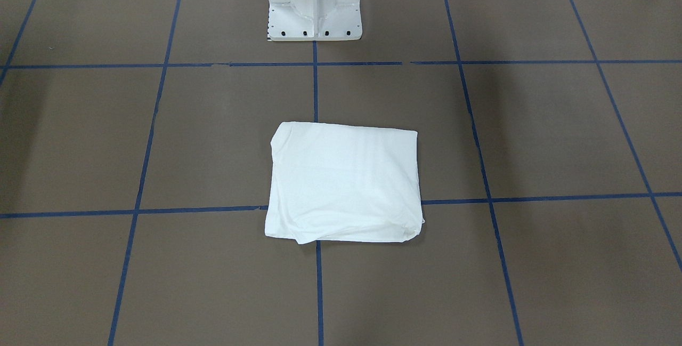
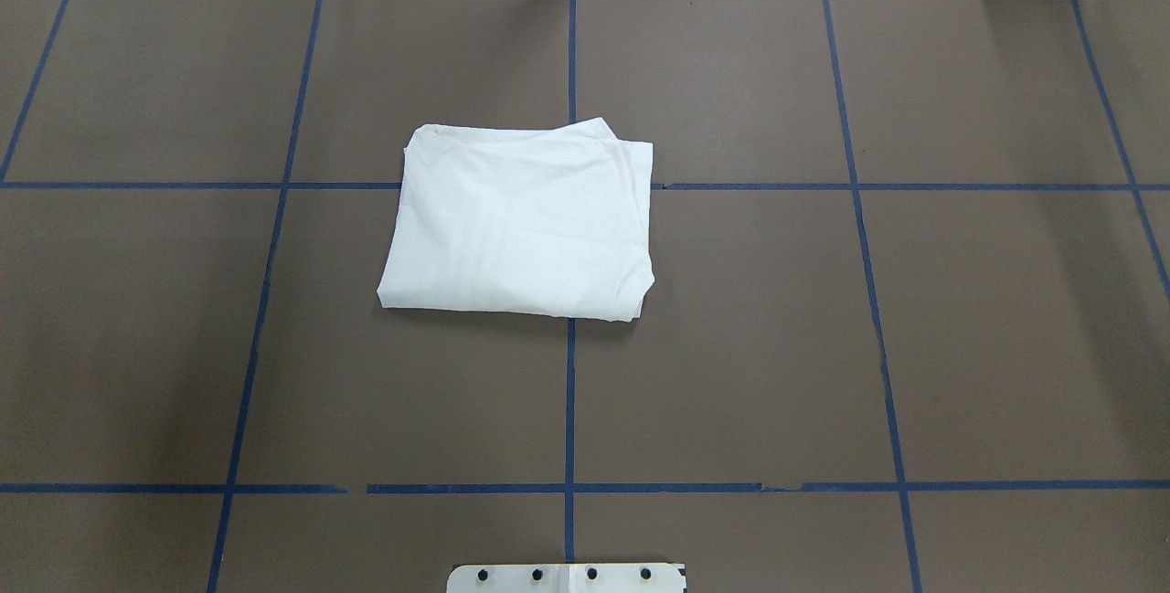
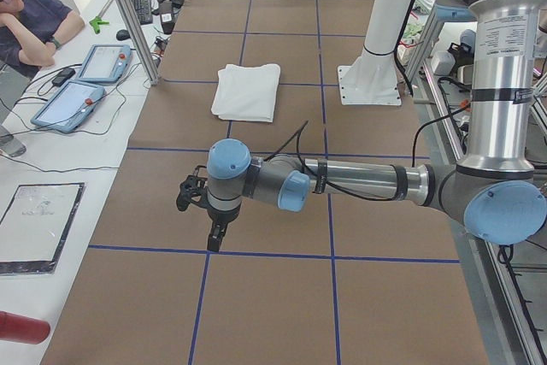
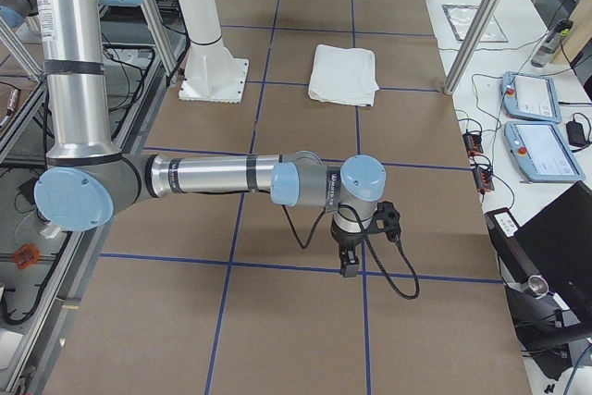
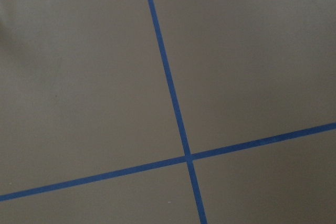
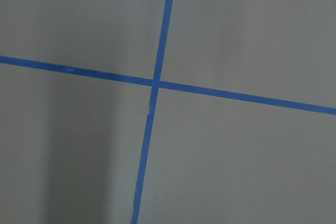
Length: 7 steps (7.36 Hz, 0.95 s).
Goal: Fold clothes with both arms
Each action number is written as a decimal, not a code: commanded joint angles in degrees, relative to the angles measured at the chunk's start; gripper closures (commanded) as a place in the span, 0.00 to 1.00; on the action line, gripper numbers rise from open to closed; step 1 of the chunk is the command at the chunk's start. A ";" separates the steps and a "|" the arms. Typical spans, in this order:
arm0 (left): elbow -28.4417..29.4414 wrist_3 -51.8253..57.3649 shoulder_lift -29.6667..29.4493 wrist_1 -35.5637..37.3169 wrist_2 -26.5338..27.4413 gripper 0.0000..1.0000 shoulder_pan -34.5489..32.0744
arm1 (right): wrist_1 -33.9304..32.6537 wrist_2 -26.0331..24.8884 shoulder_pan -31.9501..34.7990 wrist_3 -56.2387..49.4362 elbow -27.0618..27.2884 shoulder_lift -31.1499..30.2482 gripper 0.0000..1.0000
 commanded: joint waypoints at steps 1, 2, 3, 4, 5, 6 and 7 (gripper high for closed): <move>-2.65 0.00 1.24 5.75 -2.06 0.00 -0.12 | -0.22 0.51 0.34 0.20 1.50 -1.49 0.00; -2.57 -0.61 2.21 5.76 -1.98 0.00 -0.04 | -0.13 0.51 0.25 0.29 1.15 -1.49 0.00; -2.48 -0.53 2.30 5.58 -1.89 0.00 -0.04 | 0.13 0.51 0.25 0.29 0.71 -1.49 0.00; -2.39 -0.53 2.30 5.49 -1.89 0.00 -0.04 | 0.13 0.42 -0.01 0.20 0.36 -1.49 0.00; -2.04 -0.53 2.30 5.32 -1.98 0.00 -0.04 | 0.22 0.42 -0.10 0.20 0.18 -1.49 0.00; -2.21 -0.09 3.09 5.06 -1.98 0.00 -0.04 | 0.22 0.42 -0.02 0.20 0.18 -1.49 0.00; -2.04 -0.43 3.79 4.97 -1.19 0.00 0.22 | 0.22 0.42 -0.02 0.11 -0.08 -1.58 0.00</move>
